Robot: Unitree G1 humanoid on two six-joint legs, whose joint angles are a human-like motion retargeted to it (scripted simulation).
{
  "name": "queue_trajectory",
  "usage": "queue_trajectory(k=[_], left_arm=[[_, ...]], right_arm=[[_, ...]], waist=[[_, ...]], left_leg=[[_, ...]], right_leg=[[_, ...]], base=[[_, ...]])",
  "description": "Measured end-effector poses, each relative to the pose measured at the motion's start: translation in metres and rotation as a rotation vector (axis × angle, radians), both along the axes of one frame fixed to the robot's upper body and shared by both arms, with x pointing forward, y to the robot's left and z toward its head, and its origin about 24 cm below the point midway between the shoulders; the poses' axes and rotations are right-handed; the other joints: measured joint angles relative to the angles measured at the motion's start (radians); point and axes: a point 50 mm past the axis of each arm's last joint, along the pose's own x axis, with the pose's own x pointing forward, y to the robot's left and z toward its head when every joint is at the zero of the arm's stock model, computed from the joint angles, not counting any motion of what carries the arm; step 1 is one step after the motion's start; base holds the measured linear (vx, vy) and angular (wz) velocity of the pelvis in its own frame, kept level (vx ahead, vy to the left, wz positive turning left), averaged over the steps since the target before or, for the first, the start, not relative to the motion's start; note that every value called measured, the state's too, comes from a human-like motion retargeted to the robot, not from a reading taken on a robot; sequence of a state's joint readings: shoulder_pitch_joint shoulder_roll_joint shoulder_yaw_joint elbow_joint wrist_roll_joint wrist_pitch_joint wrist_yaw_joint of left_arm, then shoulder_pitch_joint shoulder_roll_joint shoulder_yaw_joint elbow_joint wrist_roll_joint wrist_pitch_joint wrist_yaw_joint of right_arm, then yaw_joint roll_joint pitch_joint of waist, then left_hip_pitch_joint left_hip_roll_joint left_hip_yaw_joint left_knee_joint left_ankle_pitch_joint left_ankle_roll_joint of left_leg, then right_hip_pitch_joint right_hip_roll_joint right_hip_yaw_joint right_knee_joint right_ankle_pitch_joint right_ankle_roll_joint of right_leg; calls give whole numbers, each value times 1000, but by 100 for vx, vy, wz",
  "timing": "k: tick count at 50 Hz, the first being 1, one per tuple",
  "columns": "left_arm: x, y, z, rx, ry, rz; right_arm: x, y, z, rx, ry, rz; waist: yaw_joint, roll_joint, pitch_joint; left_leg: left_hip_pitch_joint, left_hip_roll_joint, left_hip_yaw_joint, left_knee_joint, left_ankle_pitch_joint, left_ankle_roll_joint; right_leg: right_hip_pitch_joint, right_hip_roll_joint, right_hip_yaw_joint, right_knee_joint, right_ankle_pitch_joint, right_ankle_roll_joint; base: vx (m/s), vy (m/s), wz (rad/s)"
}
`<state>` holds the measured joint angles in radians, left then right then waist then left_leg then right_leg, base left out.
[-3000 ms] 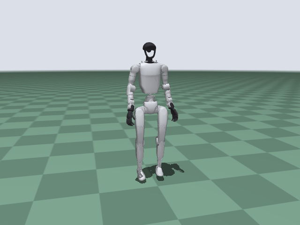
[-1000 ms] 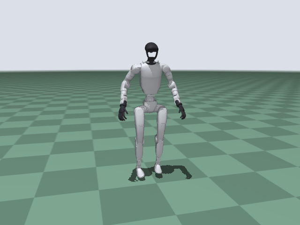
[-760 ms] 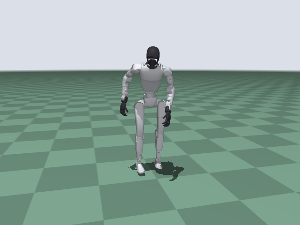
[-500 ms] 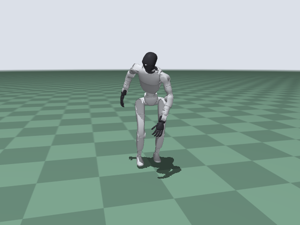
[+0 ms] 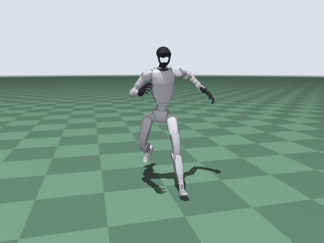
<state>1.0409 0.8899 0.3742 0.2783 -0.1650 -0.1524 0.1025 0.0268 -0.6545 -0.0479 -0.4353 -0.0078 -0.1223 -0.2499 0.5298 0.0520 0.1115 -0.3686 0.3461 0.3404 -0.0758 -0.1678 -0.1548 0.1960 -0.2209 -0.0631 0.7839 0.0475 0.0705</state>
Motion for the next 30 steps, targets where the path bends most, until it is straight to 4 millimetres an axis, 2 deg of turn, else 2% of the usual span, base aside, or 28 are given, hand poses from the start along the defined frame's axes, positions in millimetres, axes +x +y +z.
queue_trajectory(k=[2,4,5,7,8,10,12,13,15,17,20,23,27,30], left_arm=[[-37,8,-15,41,58,195],[-70,6,-41,54,68,447],[-82,1,-58,49,61,591],[-88,-16,-100,7,55,875],[-83,-29,-120,-29,70,980],[-56,-60,-155,-135,86,1057],[1,-96,-181,-275,28,917],[29,-113,-186,-323,-6,779],[80,-141,-183,-337,-39,402],[123,-157,-168,-219,-55,17],[173,-179,-137,-107,-189,-358],[206,-200,-107,-239,-372,-456],[239,-217,-80,-487,-523,-443],[260,-215,-75,-576,-574,-395]], right_arm=[[-1,-3,-26,54,130,-7],[2,-3,-53,102,247,-31],[5,-1,-67,128,299,-51],[13,2,-98,172,400,-142],[16,4,-114,194,451,-199],[16,10,-145,232,549,-295],[18,18,-158,236,591,-316],[17,23,-161,251,597,-310],[10,27,-162,272,592,-269],[0,26,-165,311,610,-242],[-17,24,-180,388,682,-237],[-28,19,-197,387,781,-233],[-33,10,-223,227,913,-274],[-30,9,-252,48,1036,-253]], waist=[[6,12,5],[-4,-8,25],[-15,-32,43],[-76,-118,107],[-111,-151,141],[-163,-173,191],[-205,-158,223],[-230,-156,221],[-284,-144,203],[-337,-119,170],[-408,-79,132],[-444,-67,86],[-426,-63,35],[-411,-73,20]], left_leg=[[47,-1,-57,20,-14,10],[53,-42,-114,63,132,43],[37,-81,-140,96,240,76],[-74,-224,-167,320,277,187],[-139,-283,-168,482,209,216],[-189,-348,-168,692,86,217],[-161,-368,-177,731,40,187],[-133,-379,-182,705,44,175],[-70,-403,-210,608,79,158],[13,-427,-264,470,127,149],[174,-452,-366,271,172,131],[281,-467,-429,179,173,127],[355,-455,-444,154,124,114],[400,-450,-442,146,88,110]], right_leg=[[-52,-20,-22,285,-85,-73],[-138,-45,-18,564,-179,-148],[-194,-62,-13,699,-231,-185],[-317,-135,-7,904,-353,-228],[-371,-161,-7,975,-418,-238],[-474,-148,-13,1029,-520,-256],[-579,-62,-14,950,-562,-249],[-627,-13,-4,868,-557,-230],[-688,82,16,636,-509,-173],[-673,147,34,316,-435,-98],[-524,196,53,-208,-274,8],[-387,212,94,-472,-80,67],[-280,216,72,-561,-63,103],[-209,222,71,-631,-58,135]], base=[[113,81,13],[99,72,43],[84,62,110],[73,53,181],[68,46,198],[63,37,158],[53,25,97],[46,19,85],[42,16,96],[41,12,122],[45,7,136],[44,0,89],[35,-4,8],[26,-4,-9]])
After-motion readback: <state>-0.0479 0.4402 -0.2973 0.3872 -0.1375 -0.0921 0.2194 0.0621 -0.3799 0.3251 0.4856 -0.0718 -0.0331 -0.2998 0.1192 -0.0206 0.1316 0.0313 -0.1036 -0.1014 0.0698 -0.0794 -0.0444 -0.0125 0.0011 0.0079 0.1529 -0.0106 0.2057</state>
